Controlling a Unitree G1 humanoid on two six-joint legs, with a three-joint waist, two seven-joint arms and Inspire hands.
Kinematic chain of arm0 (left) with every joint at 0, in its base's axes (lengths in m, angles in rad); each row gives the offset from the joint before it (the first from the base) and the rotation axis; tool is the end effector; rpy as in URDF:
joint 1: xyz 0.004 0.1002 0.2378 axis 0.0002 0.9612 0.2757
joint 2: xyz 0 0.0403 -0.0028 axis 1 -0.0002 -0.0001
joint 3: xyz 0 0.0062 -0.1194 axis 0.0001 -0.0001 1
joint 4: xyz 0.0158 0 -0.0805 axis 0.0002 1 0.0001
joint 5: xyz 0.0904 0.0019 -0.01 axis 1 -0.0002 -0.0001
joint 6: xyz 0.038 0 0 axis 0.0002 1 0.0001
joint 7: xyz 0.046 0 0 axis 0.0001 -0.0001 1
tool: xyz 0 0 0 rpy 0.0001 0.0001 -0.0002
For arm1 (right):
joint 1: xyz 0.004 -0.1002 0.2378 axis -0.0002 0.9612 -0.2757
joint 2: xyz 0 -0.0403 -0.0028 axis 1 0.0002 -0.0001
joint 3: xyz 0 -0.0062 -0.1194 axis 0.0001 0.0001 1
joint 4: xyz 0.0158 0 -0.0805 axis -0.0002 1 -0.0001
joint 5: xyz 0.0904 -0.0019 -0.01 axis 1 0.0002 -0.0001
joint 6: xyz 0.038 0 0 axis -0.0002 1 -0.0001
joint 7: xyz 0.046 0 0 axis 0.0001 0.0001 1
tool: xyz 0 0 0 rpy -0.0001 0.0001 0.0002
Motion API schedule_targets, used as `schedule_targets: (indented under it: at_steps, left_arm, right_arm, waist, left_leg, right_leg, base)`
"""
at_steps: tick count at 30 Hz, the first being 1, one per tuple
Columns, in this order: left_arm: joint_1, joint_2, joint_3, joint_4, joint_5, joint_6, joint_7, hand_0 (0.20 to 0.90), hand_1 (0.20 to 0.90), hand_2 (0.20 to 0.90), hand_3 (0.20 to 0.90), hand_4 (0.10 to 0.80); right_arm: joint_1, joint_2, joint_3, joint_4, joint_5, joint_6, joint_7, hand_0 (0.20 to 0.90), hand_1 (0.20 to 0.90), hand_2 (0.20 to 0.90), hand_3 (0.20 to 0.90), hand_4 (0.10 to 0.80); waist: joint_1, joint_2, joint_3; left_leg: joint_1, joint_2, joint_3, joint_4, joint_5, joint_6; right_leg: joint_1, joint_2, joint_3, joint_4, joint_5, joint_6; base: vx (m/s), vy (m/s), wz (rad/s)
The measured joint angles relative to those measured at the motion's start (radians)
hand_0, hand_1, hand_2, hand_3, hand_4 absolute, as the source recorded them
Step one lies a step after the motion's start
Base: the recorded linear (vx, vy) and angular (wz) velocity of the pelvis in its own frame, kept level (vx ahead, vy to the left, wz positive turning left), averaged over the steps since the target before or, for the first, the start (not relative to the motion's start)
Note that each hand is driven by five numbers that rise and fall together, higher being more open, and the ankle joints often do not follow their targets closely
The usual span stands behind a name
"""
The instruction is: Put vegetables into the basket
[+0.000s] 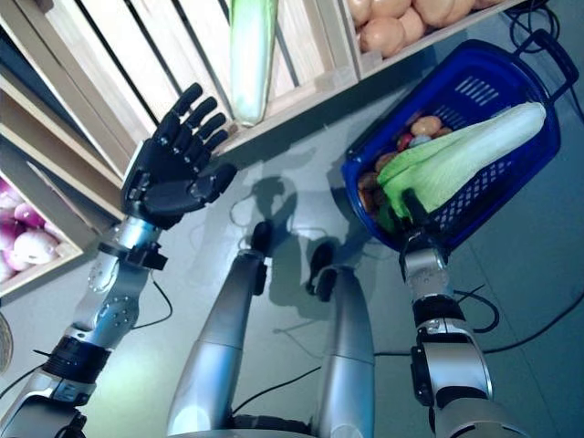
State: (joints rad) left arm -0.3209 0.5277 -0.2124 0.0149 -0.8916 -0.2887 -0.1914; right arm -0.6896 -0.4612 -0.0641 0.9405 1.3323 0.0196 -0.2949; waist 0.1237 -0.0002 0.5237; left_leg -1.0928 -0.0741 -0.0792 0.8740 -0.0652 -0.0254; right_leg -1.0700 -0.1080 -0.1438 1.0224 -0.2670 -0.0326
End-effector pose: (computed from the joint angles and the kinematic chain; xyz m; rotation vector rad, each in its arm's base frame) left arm 0.2495 0.2053 0.1148 -0.3277 -0.4580 -0.4311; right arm 0.3131 -0.2661 0.0755 0.9603 0.2055 -0.5720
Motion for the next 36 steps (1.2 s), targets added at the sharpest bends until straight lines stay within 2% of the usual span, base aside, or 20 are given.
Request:
schedule_targets:
  at_steps: [1, 6, 12, 16, 21, 22, 25, 27, 28, 29, 30, 32, 36]
  left_arm:
    - [0.000, 0.000, 0.000, 0.000, 0.011, 0.000, 0.000, 0.900, 0.900, 0.900, 0.900, 0.800]
    - [-0.001, 0.004, 0.001, 0.000, 0.045, 0.000, 0.012, 0.900, 0.900, 0.900, 0.900, 0.800]
    - [0.001, 0.037, 0.003, -0.007, 0.114, -0.004, 0.051, 0.900, 0.900, 0.900, 0.900, 0.800]
    - [0.014, 0.065, 0.018, -0.016, 0.208, -0.007, 0.085, 0.900, 0.900, 0.900, 0.900, 0.800]
    - [0.043, 0.143, 0.085, -0.028, 0.430, -0.022, 0.187, 0.900, 0.900, 0.900, 0.900, 0.800]
    - [0.048, 0.156, 0.107, -0.033, 0.473, -0.024, 0.211, 0.900, 0.900, 0.900, 0.900, 0.800]
    - [0.049, 0.191, 0.143, -0.042, 0.553, -0.027, 0.247, 0.900, 0.900, 0.900, 0.900, 0.800]
    - [0.048, 0.237, 0.155, -0.043, 0.670, -0.027, 0.317, 0.900, 0.900, 0.900, 0.900, 0.800]
    - [0.042, 0.298, 0.158, -0.042, 0.803, -0.029, 0.387, 0.900, 0.900, 0.900, 0.900, 0.800]
    - [0.029, 0.356, 0.161, -0.042, 0.896, -0.039, 0.439, 0.900, 0.900, 0.900, 0.900, 0.800]
    - [0.021, 0.395, 0.173, -0.042, 0.973, -0.048, 0.491, 0.900, 0.900, 0.900, 0.900, 0.800]
    - [0.023, 0.418, 0.205, -0.038, 1.082, -0.046, 0.562, 0.900, 0.900, 0.900, 0.900, 0.800]
    - [0.041, 0.454, 0.207, 0.021, 1.321, -0.040, 0.669, 0.900, 0.900, 0.900, 0.900, 0.800]
  right_arm:
    - [-0.003, -0.006, 0.000, 0.004, 0.000, 0.010, -0.007, 0.900, 0.900, 0.900, 0.900, 0.800]
    - [-0.021, -0.024, -0.001, 0.021, 0.002, 0.049, -0.036, 0.900, 0.900, 0.900, 0.900, 0.800]
    - [-0.009, -0.022, -0.006, 0.036, 0.002, 0.048, -0.044, 0.900, 0.900, 0.900, 0.900, 0.800]
    - [0.060, 0.000, -0.010, 0.014, 0.009, 0.018, -0.049, 0.900, 0.900, 0.900, 0.900, 0.800]
    - [0.178, 0.039, -0.012, -0.055, 0.011, -0.039, -0.049, 0.900, 0.900, 0.900, 0.900, 0.800]
    - [0.201, 0.044, -0.012, -0.062, 0.012, -0.044, -0.049, 0.900, 0.900, 0.900, 0.900, 0.800]
    - [0.247, 0.052, -0.016, -0.062, 0.016, -0.047, -0.038, 0.900, 0.900, 0.900, 0.900, 0.800]
    - [0.286, 0.053, -0.017, -0.065, 0.023, -0.048, -0.027, 0.900, 0.900, 0.900, 0.900, 0.800]
    - [0.313, 0.059, -0.018, -0.068, 0.023, -0.048, -0.010, 0.900, 0.900, 0.900, 0.900, 0.800]
    - [0.346, 0.066, -0.021, -0.091, 0.020, -0.051, 0.000, 0.900, 0.900, 0.900, 0.900, 0.800]
    - [0.380, 0.067, -0.015, -0.142, 0.016, -0.059, 0.013, 0.900, 0.900, 0.900, 0.900, 0.800]
    - [0.446, 0.078, -0.004, -0.222, 0.006, -0.071, 0.064, 0.900, 0.900, 0.900, 0.900, 0.800]
    - [0.541, 0.129, 0.057, -0.313, -0.035, -0.075, 0.151, 0.900, 0.900, 0.900, 0.900, 0.800]
  waist:
    - [0.004, 0.000, 0.000]
    - [0.006, 0.001, 0.000]
    - [0.014, 0.002, 0.000]
    - [0.013, 0.006, 0.000]
    - [0.004, 0.007, 0.000]
    - [0.003, 0.007, 0.000]
    - [0.002, 0.006, 0.000]
    - [0.003, 0.009, 0.000]
    - [-0.006, 0.010, -0.001]
    - [-0.021, 0.007, -0.004]
    - [-0.025, 0.007, -0.002]
    - [-0.032, 0.011, -0.002]
    - [-0.081, 0.011, -0.002]
  left_leg:
    - [-0.001, -0.001, 0.000, 0.002, 0.000, 0.000]
    - [-0.006, -0.007, -0.002, 0.005, 0.000, 0.000]
    - [0.001, -0.015, -0.007, 0.017, 0.000, 0.000]
    - [0.046, -0.013, -0.011, 0.026, -0.002, -0.003]
    - [0.133, -0.003, -0.003, -0.045, -0.004, -0.004]
    - [0.156, -0.002, 0.002, -0.077, -0.004, -0.004]
    - [0.216, 0.000, 0.008, -0.153, -0.003, -0.005]
    - [0.283, 0.005, 0.000, -0.183, -0.010, 0.008]
    - [0.317, 0.014, 0.011, -0.201, -0.008, 0.009]
    - [0.325, 0.013, 0.016, -0.208, -0.007, 0.006]
    - [0.325, 0.015, 0.030, -0.216, -0.006, 0.002]
    - [0.360, 0.014, 0.034, -0.198, -0.008, 0.012]
    - [0.388, 0.027, 0.063, -0.208, -0.016, 0.018]
  right_leg:
    - [-0.001, -0.001, 0.000, 0.003, 0.000, 0.000]
    - [-0.007, -0.006, 0.000, 0.012, 0.000, -0.001]
    - [0.001, -0.003, 0.002, 0.025, -0.001, -0.002]
    - [0.049, 0.002, 0.003, 0.028, -0.012, 0.000]
    - [0.123, 0.006, 0.014, -0.031, -0.010, 0.003]
    - [0.140, 0.013, 0.025, -0.058, -0.004, 0.012]
    - [0.190, 0.016, 0.027, -0.132, -0.001, 0.013]
    - [0.248, 0.023, 0.025, -0.178, 0.011, 0.030]
    - [0.287, 0.031, 0.038, -0.116, 0.002, 0.017]
    - [0.344, 0.032, 0.045, -0.111, -0.045, 0.015]
    - [0.344, 0.031, 0.051, -0.140, -0.060, 0.029]
    - [0.348, 0.042, 0.067, -0.158, -0.042, 0.032]
    - [0.367, 0.050, 0.090, -0.176, -0.036, 0.033]
  base:
    - [0.000, 0.000, 0.00]
    - [0.009, -0.003, 0.05]
    - [0.011, -0.005, 0.02]
    - [0.047, 0.022, 0.02]
    - [0.019, 0.045, -0.07]
    - [0.018, 0.020, -0.07]
    - [0.026, 0.037, -0.06]
    - [0.073, 0.066, -0.20]
    - [0.080, 0.103, 0.13]
    - [0.057, 0.130, 0.28]
    - [0.043, 0.110, 0.25]
    - [0.033, 0.122, -0.10]
    - [0.025, 0.108, -0.21]
